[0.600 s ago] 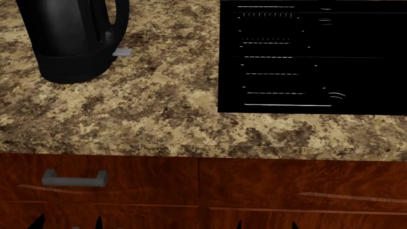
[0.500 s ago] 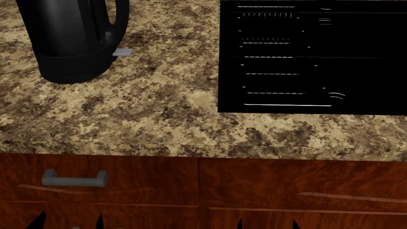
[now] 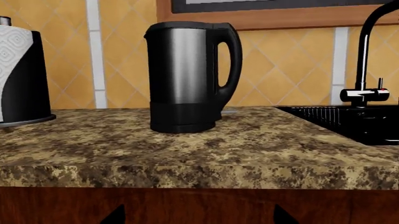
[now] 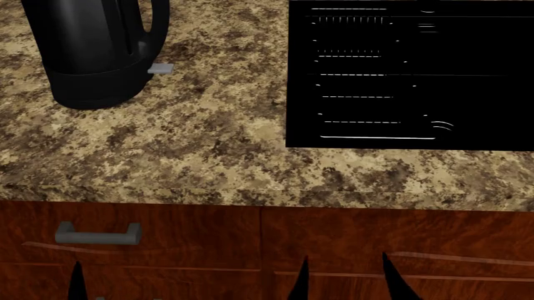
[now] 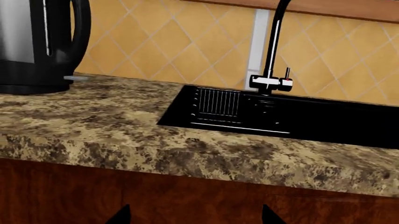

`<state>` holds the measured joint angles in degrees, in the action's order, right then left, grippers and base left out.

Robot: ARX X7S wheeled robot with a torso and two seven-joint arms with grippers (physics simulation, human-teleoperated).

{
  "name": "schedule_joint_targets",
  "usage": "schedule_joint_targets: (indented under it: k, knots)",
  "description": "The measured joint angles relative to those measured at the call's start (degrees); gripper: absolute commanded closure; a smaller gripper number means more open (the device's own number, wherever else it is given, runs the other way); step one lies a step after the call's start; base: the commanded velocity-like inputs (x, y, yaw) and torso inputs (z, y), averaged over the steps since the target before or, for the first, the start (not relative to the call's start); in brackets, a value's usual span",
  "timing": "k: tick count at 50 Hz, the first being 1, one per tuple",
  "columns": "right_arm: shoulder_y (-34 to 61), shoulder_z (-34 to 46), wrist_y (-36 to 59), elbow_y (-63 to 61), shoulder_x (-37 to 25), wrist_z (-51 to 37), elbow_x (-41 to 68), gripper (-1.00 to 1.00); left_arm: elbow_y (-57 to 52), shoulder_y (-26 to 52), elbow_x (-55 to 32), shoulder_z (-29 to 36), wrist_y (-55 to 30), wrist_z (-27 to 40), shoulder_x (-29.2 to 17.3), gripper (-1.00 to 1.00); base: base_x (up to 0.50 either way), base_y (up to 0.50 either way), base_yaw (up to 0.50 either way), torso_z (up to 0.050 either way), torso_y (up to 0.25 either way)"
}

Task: Press down the lever to turn on the electric kettle.

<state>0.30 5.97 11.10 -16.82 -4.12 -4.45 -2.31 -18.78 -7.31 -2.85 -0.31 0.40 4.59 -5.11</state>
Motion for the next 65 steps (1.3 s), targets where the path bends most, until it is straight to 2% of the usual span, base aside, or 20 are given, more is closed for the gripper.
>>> schedule_joint_targets:
  k: [10,18,22,27,41,56,65]
  knots:
    - [4.4,1.7,14.2,-14.8,-1.7,1.8,-0.2,-1.0,-13.8,-1.4,-1.7,-3.1,-6.4,1.9,-3.0,-1.0,0.12,-0.05,0.0,0.0,0.0]
    - [7.1,2.2,19.8,-20.2,-2.2,3.4,1.4,-1.0,-19.9,-1.3,-3.1,-4.7,-9.7,2.8,-4.5,-1.0,0.47,-0.19,0.0,0.0,0.0]
    - [7.5,2.5,20.9,-21.6,-2.5,3.8,2.0,-1.0,-21.2,-1.6,-3.4,-5.1,-9.9,3.0,-4.9,-1.0,0.48,-0.15,0.0,0.0,0.0]
    - [7.7,3.0,21.3,-21.8,-2.9,3.6,1.8,-1.0,-21.7,-2.2,-4.0,-5.8,-9.3,3.3,-5.1,-1.0,0.13,0.48,0.0,0.0,0.0]
    - [7.7,4.8,21.6,-22.0,-3.7,3.1,2.0,-1.0,-22.8,-3.6,-5.1,-6.9,-8.2,4.0,-5.9,-1.0,0.0,0.0,0.5,0.0,0.0]
    - [12.5,7.2,27.0,-25.0,-3.1,4.0,3.9,-1.0,-25.7,-4.1,-7.1,-8.0,-9.5,4.0,-7.6,-1.0,0.48,0.19,0.0,0.0,0.0]
    - [13.3,7.9,27.9,-25.6,-3.1,3.6,4.4,-1.0,-26.3,-4.7,-7.8,-8.3,-9.3,4.1,-8.1,-1.0,0.02,0.44,0.0,0.0,0.0]
